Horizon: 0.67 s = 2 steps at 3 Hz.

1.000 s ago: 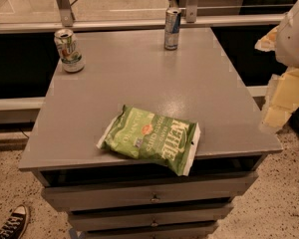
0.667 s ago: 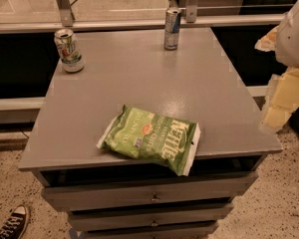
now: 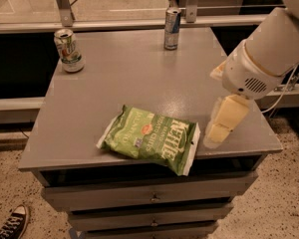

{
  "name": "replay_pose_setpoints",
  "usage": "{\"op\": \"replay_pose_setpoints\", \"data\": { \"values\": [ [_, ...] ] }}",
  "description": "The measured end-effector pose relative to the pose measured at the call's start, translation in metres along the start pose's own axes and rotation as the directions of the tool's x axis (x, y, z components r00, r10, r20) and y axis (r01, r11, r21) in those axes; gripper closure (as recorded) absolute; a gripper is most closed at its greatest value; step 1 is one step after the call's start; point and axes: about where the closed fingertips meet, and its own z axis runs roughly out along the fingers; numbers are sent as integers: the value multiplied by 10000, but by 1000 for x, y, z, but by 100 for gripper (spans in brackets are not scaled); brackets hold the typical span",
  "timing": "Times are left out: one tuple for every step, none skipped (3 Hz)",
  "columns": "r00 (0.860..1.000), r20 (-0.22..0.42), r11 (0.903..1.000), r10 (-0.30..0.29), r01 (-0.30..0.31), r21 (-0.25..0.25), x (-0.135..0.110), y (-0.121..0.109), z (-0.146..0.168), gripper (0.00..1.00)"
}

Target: Move green jalapeno chip bag near redbull can

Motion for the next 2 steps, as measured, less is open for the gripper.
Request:
{"op": "replay_pose_setpoints", "data": {
  "values": [
    [9951,854,9975,496,-450,-552,-21,3,37,0],
    [9836,1503,9905,997,-837,-1094,-37,12,65,0]
  ]
}}
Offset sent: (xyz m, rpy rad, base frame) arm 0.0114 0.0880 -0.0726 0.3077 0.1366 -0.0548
